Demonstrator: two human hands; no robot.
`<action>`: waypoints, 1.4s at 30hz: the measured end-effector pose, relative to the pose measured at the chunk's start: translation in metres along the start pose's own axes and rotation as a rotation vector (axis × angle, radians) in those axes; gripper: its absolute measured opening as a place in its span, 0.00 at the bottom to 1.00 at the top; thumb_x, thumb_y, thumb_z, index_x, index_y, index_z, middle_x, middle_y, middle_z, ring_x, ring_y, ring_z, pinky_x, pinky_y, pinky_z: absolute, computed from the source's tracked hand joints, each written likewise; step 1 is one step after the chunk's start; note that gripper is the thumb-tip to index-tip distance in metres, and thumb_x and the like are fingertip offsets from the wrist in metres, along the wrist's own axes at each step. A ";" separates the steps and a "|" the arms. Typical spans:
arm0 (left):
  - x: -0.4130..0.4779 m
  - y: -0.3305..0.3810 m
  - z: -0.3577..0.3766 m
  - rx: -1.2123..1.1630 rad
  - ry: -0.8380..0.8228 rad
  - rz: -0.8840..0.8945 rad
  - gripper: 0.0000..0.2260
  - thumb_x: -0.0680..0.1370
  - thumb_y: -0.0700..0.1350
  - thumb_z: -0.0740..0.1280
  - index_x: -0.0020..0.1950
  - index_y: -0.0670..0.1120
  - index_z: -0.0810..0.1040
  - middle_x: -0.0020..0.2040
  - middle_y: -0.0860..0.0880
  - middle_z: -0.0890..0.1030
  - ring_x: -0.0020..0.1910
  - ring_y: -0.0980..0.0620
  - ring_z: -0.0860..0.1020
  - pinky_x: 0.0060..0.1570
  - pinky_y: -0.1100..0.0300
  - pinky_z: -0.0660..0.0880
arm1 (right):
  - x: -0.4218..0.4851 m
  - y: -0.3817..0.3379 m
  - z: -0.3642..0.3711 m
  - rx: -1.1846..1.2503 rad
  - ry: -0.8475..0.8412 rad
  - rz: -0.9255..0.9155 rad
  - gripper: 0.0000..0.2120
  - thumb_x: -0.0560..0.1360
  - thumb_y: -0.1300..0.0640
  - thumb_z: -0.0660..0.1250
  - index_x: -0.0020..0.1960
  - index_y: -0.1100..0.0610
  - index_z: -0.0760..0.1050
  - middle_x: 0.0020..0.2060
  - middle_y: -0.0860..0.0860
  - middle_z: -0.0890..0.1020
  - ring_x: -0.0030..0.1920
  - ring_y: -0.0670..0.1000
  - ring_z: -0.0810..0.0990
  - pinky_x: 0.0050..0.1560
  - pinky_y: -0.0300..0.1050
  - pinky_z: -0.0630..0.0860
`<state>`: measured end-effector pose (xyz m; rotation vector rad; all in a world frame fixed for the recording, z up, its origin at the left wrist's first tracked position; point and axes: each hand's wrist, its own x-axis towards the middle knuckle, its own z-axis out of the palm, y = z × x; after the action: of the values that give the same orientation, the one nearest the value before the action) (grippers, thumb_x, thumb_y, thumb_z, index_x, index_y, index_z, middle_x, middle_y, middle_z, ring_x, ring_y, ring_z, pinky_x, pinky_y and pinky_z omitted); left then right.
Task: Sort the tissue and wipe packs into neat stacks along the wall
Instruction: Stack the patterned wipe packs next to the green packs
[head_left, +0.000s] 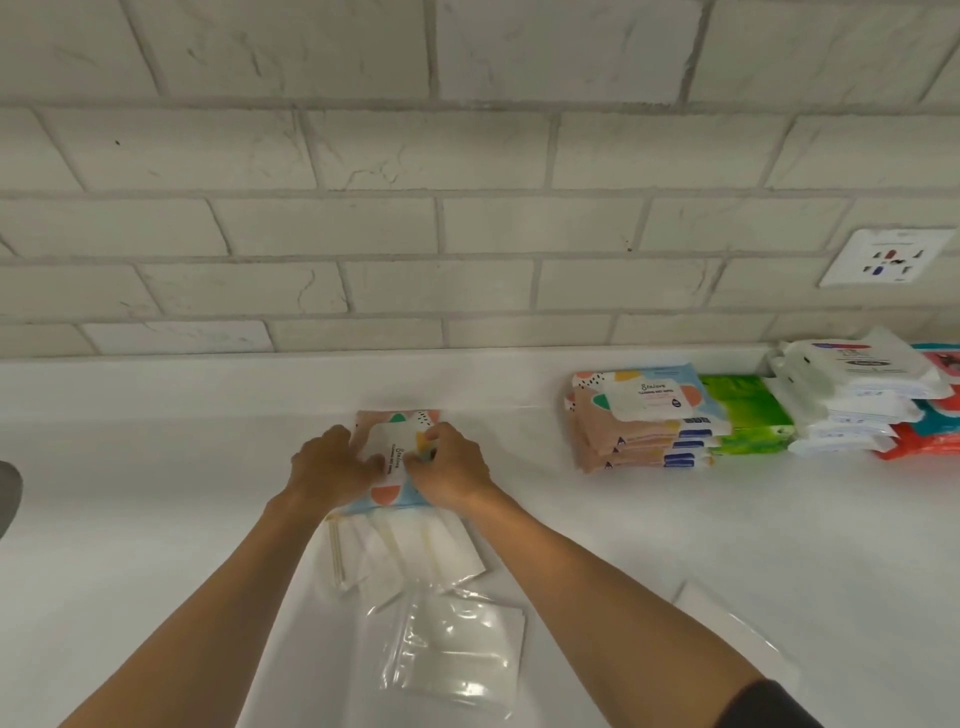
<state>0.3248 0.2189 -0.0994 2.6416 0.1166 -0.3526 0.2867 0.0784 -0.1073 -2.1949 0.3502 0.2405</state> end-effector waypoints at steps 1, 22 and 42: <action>0.001 0.000 0.001 -0.035 -0.004 -0.006 0.26 0.74 0.54 0.70 0.67 0.42 0.70 0.61 0.44 0.79 0.61 0.42 0.75 0.58 0.53 0.72 | 0.002 -0.001 0.002 -0.006 0.014 0.008 0.21 0.76 0.47 0.66 0.65 0.54 0.68 0.60 0.54 0.78 0.61 0.58 0.76 0.63 0.55 0.73; -0.033 0.010 -0.029 -0.868 -0.037 0.066 0.07 0.76 0.45 0.71 0.52 0.44 0.81 0.45 0.46 0.86 0.40 0.47 0.85 0.36 0.56 0.80 | -0.027 0.002 0.011 0.517 0.153 -0.144 0.31 0.71 0.60 0.75 0.68 0.50 0.66 0.59 0.47 0.77 0.47 0.47 0.80 0.44 0.32 0.78; -0.133 0.063 -0.001 -1.637 -0.234 0.013 0.16 0.73 0.34 0.71 0.60 0.35 0.77 0.54 0.39 0.84 0.53 0.41 0.83 0.54 0.45 0.80 | -0.140 0.045 -0.038 1.464 -0.189 -0.058 0.23 0.73 0.60 0.72 0.67 0.56 0.73 0.60 0.60 0.81 0.59 0.61 0.80 0.52 0.56 0.80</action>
<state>0.2060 0.1606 -0.0351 0.9796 0.1938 -0.3245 0.1422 0.0454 -0.0773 -0.7296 0.2206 0.0856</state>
